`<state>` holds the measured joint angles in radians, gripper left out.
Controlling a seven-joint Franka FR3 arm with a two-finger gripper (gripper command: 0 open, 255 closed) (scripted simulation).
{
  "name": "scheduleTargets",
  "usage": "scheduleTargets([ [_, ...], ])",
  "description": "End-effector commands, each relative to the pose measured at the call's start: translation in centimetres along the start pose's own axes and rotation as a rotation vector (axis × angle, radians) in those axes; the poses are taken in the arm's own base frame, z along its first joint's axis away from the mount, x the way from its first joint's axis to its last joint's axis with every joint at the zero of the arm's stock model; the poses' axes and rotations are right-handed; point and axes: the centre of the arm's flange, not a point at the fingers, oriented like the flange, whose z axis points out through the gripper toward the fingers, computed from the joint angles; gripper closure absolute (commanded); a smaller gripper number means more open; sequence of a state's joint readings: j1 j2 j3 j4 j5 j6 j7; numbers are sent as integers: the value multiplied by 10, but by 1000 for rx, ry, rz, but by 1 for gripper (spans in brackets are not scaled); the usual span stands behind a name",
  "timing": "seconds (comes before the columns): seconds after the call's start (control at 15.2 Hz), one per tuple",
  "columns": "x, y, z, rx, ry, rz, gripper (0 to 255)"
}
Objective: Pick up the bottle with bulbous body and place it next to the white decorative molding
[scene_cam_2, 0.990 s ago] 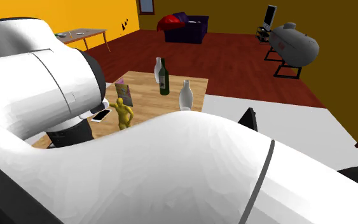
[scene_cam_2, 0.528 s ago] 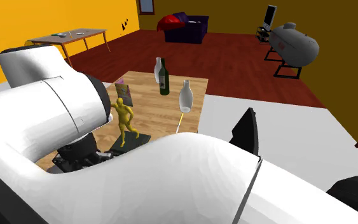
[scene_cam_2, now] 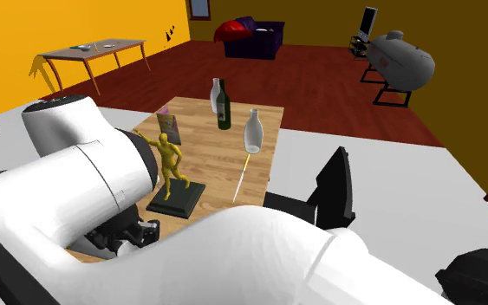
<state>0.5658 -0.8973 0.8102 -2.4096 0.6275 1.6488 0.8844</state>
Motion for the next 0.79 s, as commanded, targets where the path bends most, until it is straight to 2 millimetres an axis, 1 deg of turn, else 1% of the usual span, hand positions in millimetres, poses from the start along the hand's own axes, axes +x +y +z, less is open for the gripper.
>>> scheduleTargets([
  [0.0, 1, 1, 10, 1, 0, 0, 255],
  [0.59, 2, 0, 58, 1, 0, 0, 255],
  [0.73, 3, 0, 60, 1, 1, 0, 255],
])
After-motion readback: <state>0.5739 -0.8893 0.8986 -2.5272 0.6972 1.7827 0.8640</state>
